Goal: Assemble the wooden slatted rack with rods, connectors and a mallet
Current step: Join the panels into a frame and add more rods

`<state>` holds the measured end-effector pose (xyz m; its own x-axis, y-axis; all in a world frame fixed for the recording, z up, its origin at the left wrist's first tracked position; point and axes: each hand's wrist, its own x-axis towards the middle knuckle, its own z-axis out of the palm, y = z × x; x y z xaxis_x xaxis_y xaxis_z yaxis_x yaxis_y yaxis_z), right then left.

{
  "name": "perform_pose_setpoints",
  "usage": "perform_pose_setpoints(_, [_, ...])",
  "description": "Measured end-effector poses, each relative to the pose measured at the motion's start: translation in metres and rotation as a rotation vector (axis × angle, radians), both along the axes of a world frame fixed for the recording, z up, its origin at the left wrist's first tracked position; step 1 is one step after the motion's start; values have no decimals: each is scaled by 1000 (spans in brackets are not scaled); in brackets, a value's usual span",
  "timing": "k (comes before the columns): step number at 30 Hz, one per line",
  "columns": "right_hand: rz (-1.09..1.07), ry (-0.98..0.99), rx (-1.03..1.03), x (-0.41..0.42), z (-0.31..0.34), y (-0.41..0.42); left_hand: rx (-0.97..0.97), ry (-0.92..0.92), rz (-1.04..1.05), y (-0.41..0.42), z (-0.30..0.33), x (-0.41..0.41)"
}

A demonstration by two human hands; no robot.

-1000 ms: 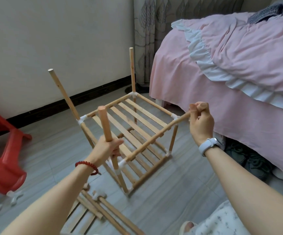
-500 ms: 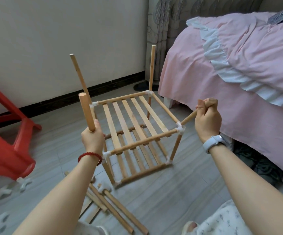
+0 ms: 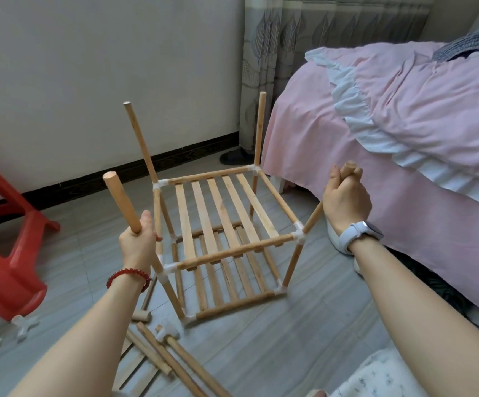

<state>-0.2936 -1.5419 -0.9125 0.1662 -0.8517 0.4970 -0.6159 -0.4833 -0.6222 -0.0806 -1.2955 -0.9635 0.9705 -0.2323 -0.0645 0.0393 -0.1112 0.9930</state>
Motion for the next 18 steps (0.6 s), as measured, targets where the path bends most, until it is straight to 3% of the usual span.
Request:
perform_pose_setpoints(3, [37, -11, 18, 7, 13, -7, -9, 15, -36, -7, 5, 6])
perform_pose_setpoints(6, [205, -335, 221, 18, 13, -16, 11, -28, -78, -20, 11, 4])
perform_pose_setpoints(9, [142, -559, 239, 30, 7, -26, -17, -39, -74, -27, 10, 8])
perform_pose_setpoints(15, [356, -533, 458, 47, 11, -51, -88, -66, 23, -33, -1, 16])
perform_pose_setpoints(18, [425, -609, 517, 35, 10, -63, -130, -49, 63, -34, -8, 21])
